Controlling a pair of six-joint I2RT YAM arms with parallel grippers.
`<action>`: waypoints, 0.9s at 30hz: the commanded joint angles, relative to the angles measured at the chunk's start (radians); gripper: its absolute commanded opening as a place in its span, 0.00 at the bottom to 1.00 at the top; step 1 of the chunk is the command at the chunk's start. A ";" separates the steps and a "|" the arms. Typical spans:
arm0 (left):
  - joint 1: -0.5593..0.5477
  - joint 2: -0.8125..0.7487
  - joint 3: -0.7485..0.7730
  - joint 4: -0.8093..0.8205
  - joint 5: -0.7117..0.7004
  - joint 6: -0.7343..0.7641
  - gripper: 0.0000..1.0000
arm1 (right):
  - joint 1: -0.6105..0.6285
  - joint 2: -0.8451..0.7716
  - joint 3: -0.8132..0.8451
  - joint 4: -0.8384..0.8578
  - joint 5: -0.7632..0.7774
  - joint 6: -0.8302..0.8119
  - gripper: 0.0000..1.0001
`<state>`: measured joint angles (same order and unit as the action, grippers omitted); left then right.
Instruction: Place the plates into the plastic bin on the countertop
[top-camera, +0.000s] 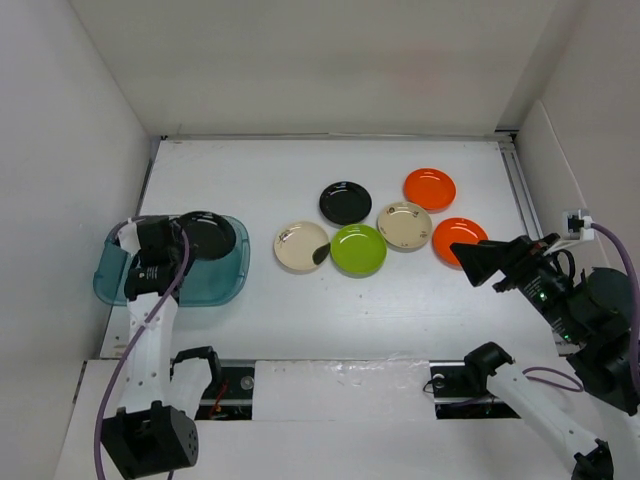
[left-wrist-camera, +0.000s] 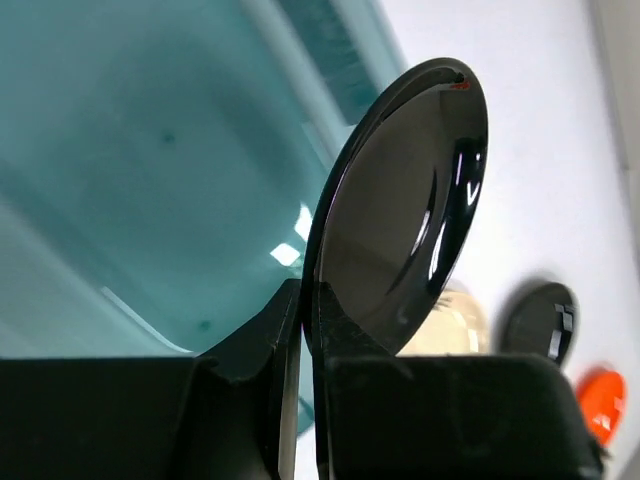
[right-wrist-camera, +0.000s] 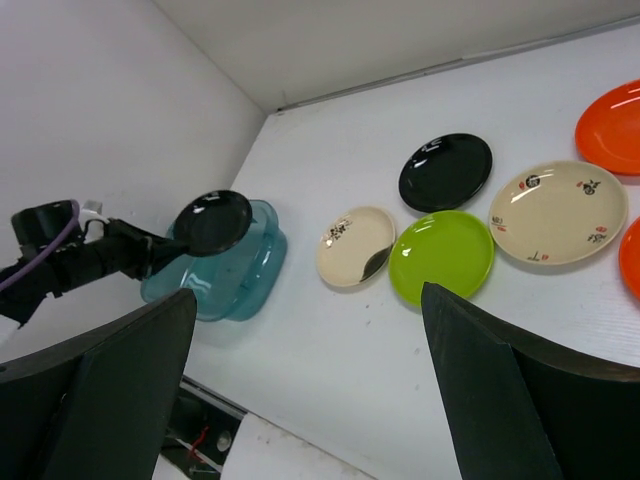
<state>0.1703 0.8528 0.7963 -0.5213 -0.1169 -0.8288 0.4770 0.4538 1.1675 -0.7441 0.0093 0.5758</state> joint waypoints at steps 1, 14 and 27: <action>0.001 -0.017 -0.057 -0.023 -0.070 -0.026 0.00 | -0.006 0.002 0.001 0.066 -0.029 -0.010 1.00; 0.001 -0.089 -0.019 0.020 -0.023 0.039 0.83 | -0.006 -0.007 -0.008 0.057 -0.020 -0.028 1.00; -0.071 -0.004 0.066 0.320 0.653 0.163 1.00 | -0.006 0.040 -0.074 0.120 -0.010 0.004 1.00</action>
<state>0.1005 0.8219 0.8974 -0.3527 0.2699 -0.6926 0.4770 0.4885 1.0935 -0.7067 -0.0090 0.5732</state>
